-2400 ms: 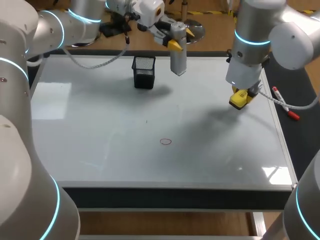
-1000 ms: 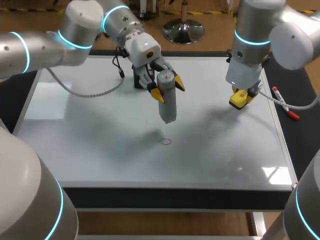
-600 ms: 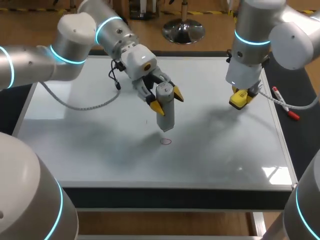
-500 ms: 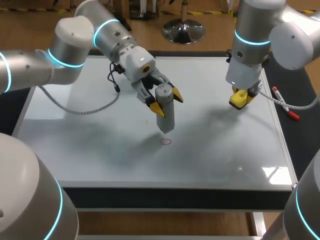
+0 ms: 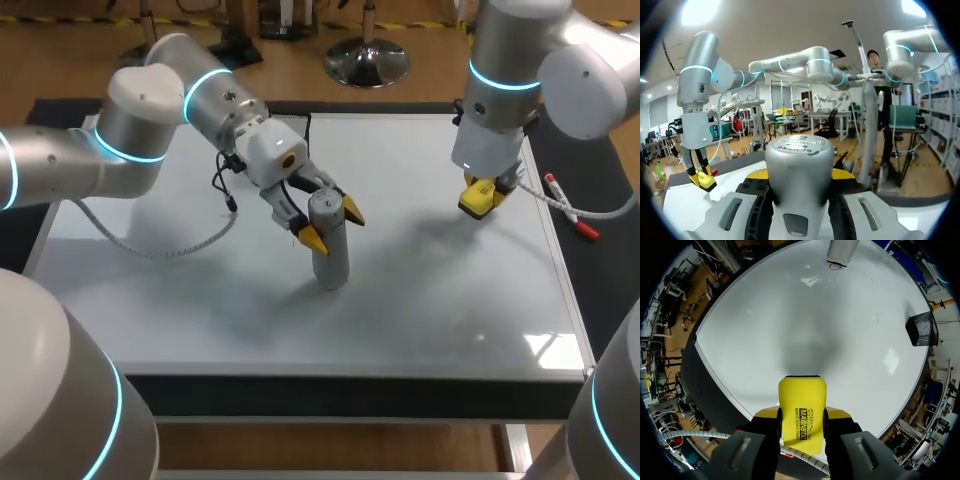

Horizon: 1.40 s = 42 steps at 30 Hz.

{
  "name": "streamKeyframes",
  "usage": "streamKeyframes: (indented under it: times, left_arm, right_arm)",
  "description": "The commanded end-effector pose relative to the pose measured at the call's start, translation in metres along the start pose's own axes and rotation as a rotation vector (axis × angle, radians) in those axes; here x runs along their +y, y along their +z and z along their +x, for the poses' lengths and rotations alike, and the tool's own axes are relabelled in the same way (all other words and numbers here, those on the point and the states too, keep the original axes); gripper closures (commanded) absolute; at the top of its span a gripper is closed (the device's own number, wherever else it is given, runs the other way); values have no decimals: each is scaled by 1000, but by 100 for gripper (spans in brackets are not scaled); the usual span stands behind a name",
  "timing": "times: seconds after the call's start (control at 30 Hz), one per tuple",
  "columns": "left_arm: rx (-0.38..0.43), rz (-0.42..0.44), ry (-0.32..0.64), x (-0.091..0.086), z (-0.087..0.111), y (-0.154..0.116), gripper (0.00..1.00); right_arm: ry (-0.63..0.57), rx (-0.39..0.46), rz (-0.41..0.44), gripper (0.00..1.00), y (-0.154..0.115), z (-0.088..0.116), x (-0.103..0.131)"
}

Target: Pick up the inspection probe, press it on each red-marked spot on the whiteboard one by one, put down the probe, pick up the eraser, and wipe off all the red marks.

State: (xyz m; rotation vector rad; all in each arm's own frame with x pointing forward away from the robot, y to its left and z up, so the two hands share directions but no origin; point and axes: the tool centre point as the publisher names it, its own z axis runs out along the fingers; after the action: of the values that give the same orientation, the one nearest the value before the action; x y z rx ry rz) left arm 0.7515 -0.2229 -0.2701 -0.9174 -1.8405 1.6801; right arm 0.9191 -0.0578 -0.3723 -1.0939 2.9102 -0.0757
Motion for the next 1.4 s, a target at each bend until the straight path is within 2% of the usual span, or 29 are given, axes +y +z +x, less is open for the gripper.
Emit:
streamKeyframes:
  times: [0.03, 0.53, 1.4]
  left_arm:
    - [11, 14, -6, 6, -4, 1, 100]
    - [2, 15, -40, 16, -5, -4, 100]
    - [-1, 13, -58, 19, -7, -5, 100]
  right_arm:
    - [-1, 1, 2, 100, -1, 0, -1]
    - [-1, 1, 2, 100, -1, 0, -1]
    - [-1, 1, 2, 100, -1, 0, -1]
